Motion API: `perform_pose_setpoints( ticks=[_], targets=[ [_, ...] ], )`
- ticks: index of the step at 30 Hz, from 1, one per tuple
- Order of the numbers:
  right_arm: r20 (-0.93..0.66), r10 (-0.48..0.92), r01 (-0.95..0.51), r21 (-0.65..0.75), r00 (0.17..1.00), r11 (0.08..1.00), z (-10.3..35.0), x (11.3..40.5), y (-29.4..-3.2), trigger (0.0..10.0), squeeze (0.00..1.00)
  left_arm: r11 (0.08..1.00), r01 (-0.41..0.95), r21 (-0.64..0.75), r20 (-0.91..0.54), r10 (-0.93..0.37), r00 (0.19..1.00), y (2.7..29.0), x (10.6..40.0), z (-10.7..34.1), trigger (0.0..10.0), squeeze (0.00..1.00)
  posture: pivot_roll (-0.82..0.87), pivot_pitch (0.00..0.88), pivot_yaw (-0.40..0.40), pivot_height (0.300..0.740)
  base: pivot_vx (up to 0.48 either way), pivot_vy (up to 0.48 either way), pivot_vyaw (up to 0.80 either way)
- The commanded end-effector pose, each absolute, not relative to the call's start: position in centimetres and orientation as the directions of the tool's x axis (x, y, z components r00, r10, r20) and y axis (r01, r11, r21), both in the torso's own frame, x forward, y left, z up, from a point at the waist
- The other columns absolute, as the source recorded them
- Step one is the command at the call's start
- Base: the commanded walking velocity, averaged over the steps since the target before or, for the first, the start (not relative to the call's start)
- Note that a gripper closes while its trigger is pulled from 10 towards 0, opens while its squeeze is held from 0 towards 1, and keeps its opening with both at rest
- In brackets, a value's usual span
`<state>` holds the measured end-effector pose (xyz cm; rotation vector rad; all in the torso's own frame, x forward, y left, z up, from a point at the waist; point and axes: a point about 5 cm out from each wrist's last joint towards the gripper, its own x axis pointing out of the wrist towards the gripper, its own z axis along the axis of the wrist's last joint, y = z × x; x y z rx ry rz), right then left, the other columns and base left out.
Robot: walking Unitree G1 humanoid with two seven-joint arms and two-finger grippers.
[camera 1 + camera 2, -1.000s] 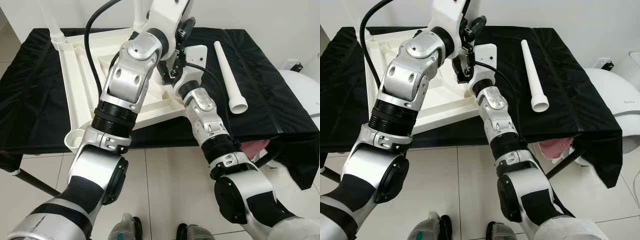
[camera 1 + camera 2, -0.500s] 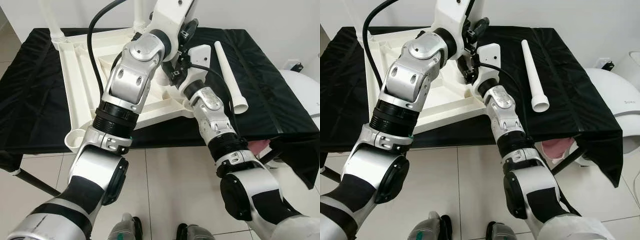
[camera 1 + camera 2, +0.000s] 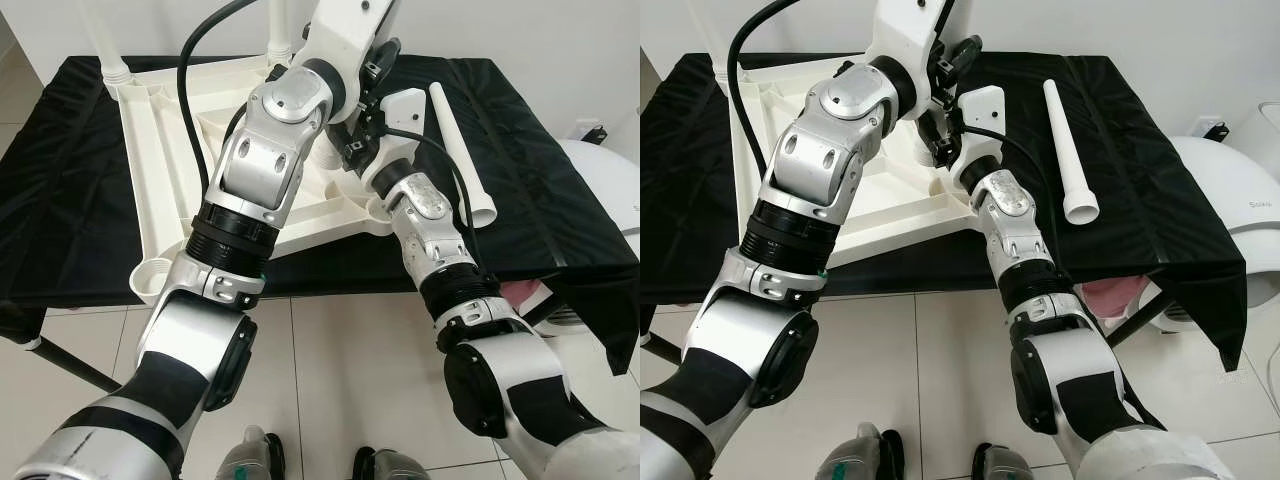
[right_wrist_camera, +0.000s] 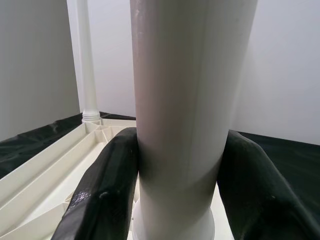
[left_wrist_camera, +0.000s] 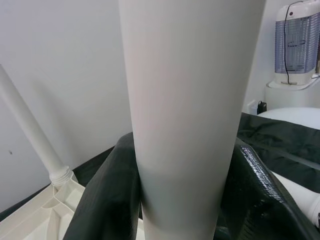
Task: Building children table
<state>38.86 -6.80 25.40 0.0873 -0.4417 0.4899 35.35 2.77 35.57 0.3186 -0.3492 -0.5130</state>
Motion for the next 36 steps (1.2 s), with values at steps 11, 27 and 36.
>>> perform_pose_setpoints(
  ticks=[11, 27, 36],
  targets=[
    [0.451, 0.386, -0.436, 0.007, 0.805, 0.9, 25.83, 39.27, -8.18, 10.0, 0.0, 0.824, 0.411, 0.39, 0.25, -0.525, 0.814, 3.04, 35.07, 35.8, 10.0, 0.0, -0.04, 0.083, -0.02, 0.74, 0.0, 0.0, 0.0],
    [0.458, 0.468, -0.499, -0.06, 0.756, 0.865, 26.35, 39.28, -8.12, 10.0, 0.0, 0.815, 0.424, 0.395, 0.241, -0.537, 0.809, 2.8, 34.91, 35.7, 10.0, 0.0, -0.04, 0.088, -0.018, 0.74, 0.0, 0.0, 0.0],
    [0.436, 0.535, -0.555, -0.094, 0.723, 0.826, 26.39, 39.29, -8.12, 10.0, 0.0, 0.814, 0.425, 0.396, 0.239, -0.538, 0.808, 2.77, 34.92, 35.71, 10.0, 0.0, -0.04, 0.089, -0.021, 0.74, 0.0, 0.0, 0.0]
  ],
)
